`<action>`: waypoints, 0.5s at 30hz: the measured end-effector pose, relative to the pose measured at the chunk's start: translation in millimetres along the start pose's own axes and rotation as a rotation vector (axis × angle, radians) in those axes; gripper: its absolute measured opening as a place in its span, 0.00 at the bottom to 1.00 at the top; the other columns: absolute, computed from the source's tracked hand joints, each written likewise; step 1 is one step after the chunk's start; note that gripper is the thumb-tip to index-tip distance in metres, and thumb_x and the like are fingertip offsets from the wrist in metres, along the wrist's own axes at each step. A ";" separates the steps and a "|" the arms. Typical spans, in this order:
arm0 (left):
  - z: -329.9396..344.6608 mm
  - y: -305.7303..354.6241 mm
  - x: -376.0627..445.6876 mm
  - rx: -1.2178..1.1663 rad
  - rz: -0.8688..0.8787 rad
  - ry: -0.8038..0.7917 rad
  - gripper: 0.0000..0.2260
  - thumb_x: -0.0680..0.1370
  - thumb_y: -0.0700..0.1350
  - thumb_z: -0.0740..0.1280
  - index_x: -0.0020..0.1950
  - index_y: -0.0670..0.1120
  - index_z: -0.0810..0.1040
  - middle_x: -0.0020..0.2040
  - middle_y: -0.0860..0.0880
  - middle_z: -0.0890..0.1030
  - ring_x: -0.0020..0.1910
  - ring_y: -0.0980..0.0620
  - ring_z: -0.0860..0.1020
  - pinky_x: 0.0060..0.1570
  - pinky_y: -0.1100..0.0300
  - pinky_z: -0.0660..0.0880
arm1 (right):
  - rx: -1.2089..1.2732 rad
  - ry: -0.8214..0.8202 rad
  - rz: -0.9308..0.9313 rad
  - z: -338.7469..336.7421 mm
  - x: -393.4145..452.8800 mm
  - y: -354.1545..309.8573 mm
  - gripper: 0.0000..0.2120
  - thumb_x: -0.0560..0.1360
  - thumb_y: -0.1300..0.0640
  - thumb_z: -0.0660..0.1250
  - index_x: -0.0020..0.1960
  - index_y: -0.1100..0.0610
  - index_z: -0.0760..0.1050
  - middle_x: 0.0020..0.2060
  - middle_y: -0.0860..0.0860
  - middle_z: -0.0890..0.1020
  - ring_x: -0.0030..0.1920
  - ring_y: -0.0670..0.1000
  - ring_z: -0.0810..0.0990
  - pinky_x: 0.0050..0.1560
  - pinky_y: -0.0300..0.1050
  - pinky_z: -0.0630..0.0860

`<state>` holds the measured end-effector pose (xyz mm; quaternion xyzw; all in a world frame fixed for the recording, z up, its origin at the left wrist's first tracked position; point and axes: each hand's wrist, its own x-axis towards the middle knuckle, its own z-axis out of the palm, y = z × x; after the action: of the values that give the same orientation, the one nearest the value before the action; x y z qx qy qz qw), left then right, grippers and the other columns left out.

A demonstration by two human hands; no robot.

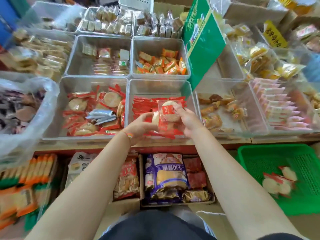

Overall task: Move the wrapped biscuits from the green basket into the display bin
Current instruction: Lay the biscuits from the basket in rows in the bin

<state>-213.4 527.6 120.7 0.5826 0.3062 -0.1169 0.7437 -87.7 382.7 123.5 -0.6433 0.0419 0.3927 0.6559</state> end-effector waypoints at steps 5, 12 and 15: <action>-19.9 30.4 23.3 0.192 -0.051 -0.003 0.10 0.74 0.47 0.71 0.53 0.46 0.79 0.42 0.44 0.81 0.34 0.52 0.75 0.27 0.62 0.68 | -0.109 -0.019 -0.018 24.7 34.9 -18.7 0.15 0.78 0.46 0.67 0.60 0.55 0.77 0.54 0.52 0.84 0.54 0.52 0.82 0.50 0.50 0.80; -60.4 45.7 88.6 0.257 0.374 0.608 0.04 0.70 0.42 0.72 0.42 0.47 0.78 0.36 0.47 0.81 0.38 0.49 0.79 0.38 0.60 0.75 | -0.387 0.248 -0.196 12.7 100.2 -46.2 0.18 0.76 0.37 0.60 0.59 0.47 0.74 0.50 0.49 0.82 0.50 0.53 0.82 0.54 0.58 0.80; -73.1 49.8 116.4 0.570 0.529 0.782 0.07 0.71 0.36 0.67 0.47 0.44 0.78 0.44 0.46 0.78 0.46 0.47 0.75 0.44 0.61 0.68 | -0.637 0.230 -0.307 18.9 119.2 -52.6 0.13 0.81 0.47 0.61 0.63 0.50 0.73 0.51 0.48 0.80 0.51 0.51 0.80 0.53 0.49 0.78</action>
<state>-118.9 632.1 81.6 0.8181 0.3589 0.2209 0.3913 15.7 461.5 102.6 -0.8537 -0.1061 0.2083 0.4653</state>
